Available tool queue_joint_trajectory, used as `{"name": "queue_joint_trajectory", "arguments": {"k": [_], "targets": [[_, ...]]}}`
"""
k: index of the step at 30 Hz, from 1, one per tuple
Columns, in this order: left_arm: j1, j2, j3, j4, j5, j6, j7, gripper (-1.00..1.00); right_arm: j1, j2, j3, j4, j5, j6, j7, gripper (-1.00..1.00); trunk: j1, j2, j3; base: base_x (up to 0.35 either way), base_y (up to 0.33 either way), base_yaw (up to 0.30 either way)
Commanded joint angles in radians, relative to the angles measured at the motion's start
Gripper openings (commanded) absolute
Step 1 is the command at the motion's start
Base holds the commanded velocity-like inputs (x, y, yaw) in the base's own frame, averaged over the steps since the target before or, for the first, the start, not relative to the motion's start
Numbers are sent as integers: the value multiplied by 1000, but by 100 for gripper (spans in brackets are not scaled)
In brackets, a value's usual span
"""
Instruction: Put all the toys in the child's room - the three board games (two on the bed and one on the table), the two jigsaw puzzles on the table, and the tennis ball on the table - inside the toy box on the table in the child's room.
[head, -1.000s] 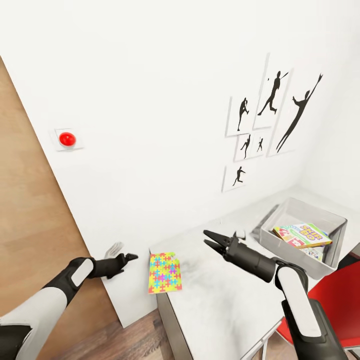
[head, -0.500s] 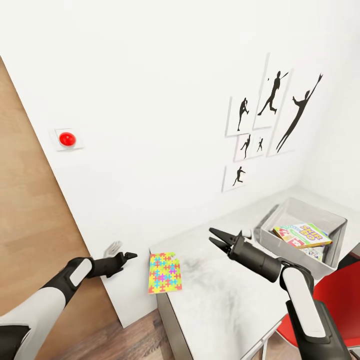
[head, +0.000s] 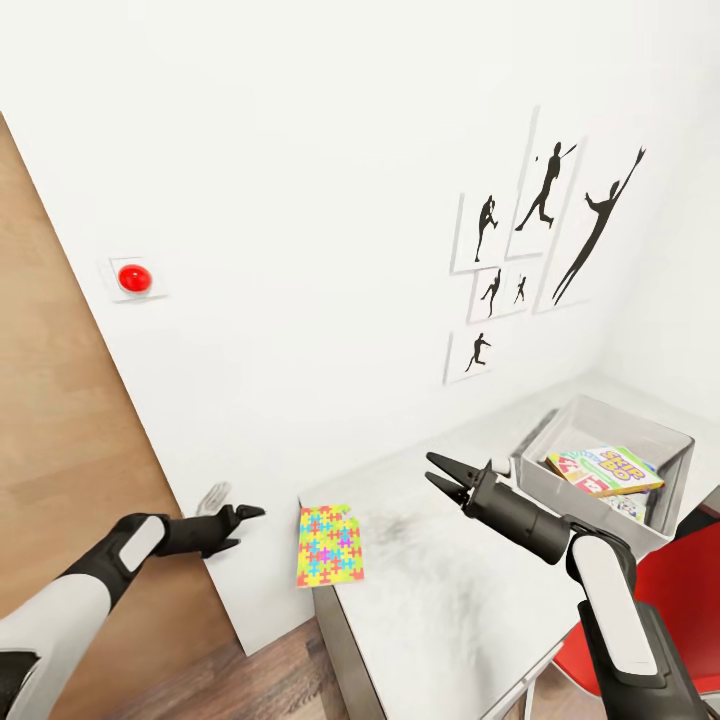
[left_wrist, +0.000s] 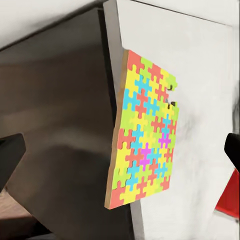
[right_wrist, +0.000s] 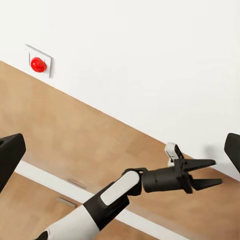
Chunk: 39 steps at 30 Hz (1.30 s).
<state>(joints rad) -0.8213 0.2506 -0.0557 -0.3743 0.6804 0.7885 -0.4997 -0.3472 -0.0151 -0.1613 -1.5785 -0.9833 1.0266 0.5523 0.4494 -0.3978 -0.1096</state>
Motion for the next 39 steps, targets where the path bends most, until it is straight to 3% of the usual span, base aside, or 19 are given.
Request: {"name": "queue_joint_trajectory", "arguments": {"k": [1,4,9,39], "targets": [[-1,5,-6,0,3,9,-20,100,-1,0,-1,0,6,4,7,100,1,-2,-2,0,0,0],[-1,17,-6,-1,1,27,-73,100,-1,1,-2,0,6,3,7,100,1,-2,-2,0,0,0],[-1,22,-6,-1,-2,38,-107,100,-1,4,1,0,6,3,6,100,1,-2,-2,0,0,0],[-1,14,-6,-2,-7,39,-107,100,-1,3,2,0,6,3,5,100,1,-2,-3,0,0,0]]}}
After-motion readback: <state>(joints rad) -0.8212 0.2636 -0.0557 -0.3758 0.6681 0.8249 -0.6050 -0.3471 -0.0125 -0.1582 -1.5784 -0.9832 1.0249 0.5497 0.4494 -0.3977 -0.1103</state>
